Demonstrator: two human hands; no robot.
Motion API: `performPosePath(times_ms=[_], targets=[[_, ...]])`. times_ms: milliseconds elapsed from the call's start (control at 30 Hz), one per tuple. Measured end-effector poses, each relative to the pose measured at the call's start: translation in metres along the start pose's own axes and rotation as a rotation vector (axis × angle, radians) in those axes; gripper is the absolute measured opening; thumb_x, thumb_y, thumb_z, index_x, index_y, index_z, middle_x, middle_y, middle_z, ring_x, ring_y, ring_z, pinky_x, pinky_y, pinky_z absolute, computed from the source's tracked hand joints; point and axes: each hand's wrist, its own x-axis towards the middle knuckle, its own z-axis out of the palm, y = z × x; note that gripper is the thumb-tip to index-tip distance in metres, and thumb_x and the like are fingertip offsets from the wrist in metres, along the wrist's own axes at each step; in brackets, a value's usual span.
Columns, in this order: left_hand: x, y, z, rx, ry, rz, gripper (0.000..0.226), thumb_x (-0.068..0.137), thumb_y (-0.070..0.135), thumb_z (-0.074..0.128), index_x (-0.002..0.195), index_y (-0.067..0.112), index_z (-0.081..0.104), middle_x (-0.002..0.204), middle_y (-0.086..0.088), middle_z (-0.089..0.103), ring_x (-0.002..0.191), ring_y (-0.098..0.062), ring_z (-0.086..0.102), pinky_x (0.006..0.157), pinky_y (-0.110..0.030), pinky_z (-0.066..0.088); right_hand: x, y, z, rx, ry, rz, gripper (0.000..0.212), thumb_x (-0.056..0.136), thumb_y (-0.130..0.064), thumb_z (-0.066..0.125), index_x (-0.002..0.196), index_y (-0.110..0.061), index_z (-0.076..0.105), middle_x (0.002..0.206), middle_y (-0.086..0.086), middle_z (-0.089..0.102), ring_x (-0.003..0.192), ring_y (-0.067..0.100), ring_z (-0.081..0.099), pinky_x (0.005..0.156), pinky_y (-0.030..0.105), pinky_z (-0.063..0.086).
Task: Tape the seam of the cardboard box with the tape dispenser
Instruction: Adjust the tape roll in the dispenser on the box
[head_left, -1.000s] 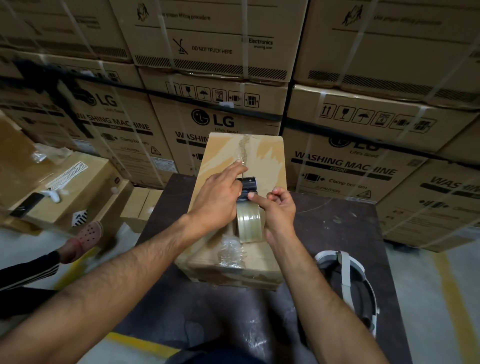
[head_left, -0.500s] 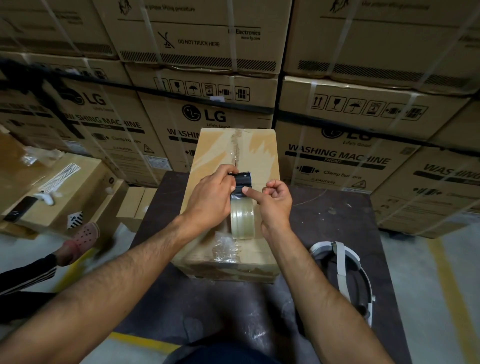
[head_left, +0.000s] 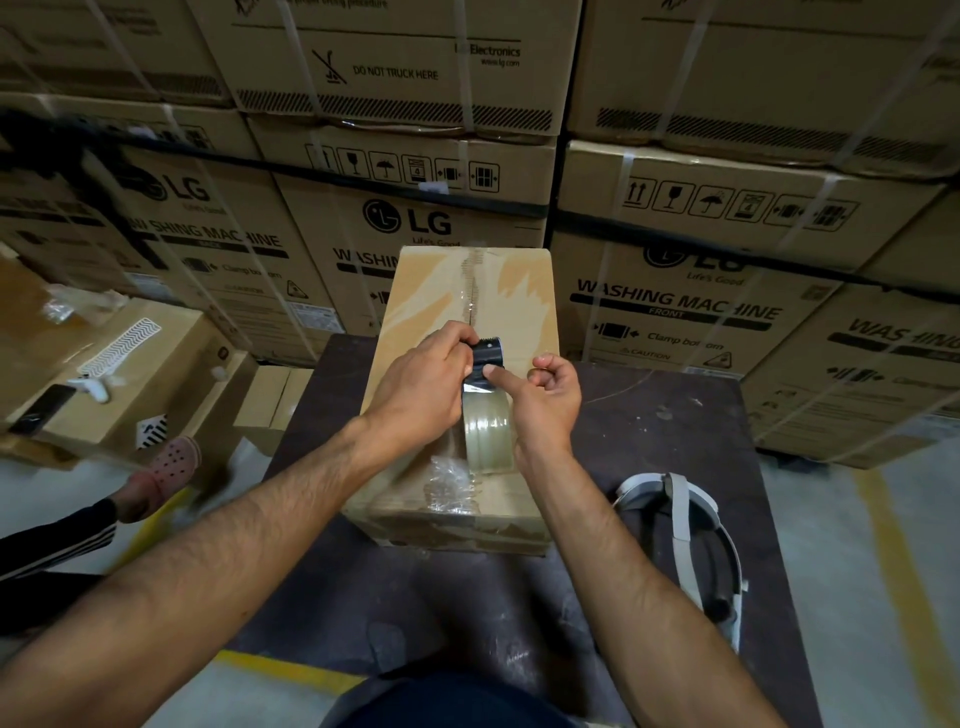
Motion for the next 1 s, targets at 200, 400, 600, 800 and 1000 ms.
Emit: performPosePath(times_ms=[200,400,600,800,1000], targets=[[0.0,0.004,-0.005,0.013,-0.026,-0.041,0.01,0.096,0.012,0.063,0.105,0.008,0.061,0.138,0.001,0.05,0.109,-0.022,0.06,0.079,-0.038,0.053,-0.009,0.011,-0.009,-0.161,-0.072,-0.167,0.063,0.065,-0.002,0.099,0.109,-0.014,0.056,0.095,0.002,0.057,0.081,0.01,0.056,0.079,0.021,0.052],[0.0,0.009,-0.006,0.016,-0.057,-0.06,0.013,0.097,0.014,0.062,0.108,0.007,0.062,0.141,0.002,0.048,0.114,-0.021,0.057,0.081,-0.038,0.052,-0.007,0.009,-0.014,-0.292,-0.134,-0.049,0.066,0.066,-0.012,0.101,0.113,-0.019,0.055,0.104,0.0,0.066,0.09,0.013,0.068,0.083,0.026,0.059],[-0.002,0.012,-0.003,0.018,-0.061,-0.07,0.014,0.096,0.012,0.061,0.109,0.006,0.061,0.142,0.001,0.048,0.115,-0.022,0.057,0.08,-0.036,0.05,-0.001,0.006,-0.01,-0.348,-0.089,0.076,0.057,0.061,-0.015,0.097,0.101,-0.022,0.057,0.087,-0.005,0.074,0.076,0.013,0.069,0.086,0.044,0.062],[-0.003,0.007,-0.003,-0.004,-0.061,-0.087,0.012,0.098,0.013,0.056,0.108,0.008,0.058,0.141,0.002,0.048,0.114,-0.022,0.057,0.083,-0.041,0.055,-0.022,0.003,-0.005,-0.585,-0.027,-0.206,0.047,0.068,-0.032,0.09,0.101,-0.025,0.058,0.093,-0.012,0.067,0.084,0.006,0.064,0.07,0.028,0.049],[-0.005,0.008,-0.006,0.006,-0.076,-0.077,0.014,0.097,0.014,0.059,0.109,0.007,0.057,0.141,0.001,0.047,0.112,-0.023,0.056,0.081,-0.045,0.055,-0.032,0.006,-0.01,-0.596,-0.043,-0.475,0.045,0.072,-0.025,0.09,0.107,-0.026,0.061,0.103,-0.015,0.067,0.097,0.007,0.064,0.084,0.024,0.051]])
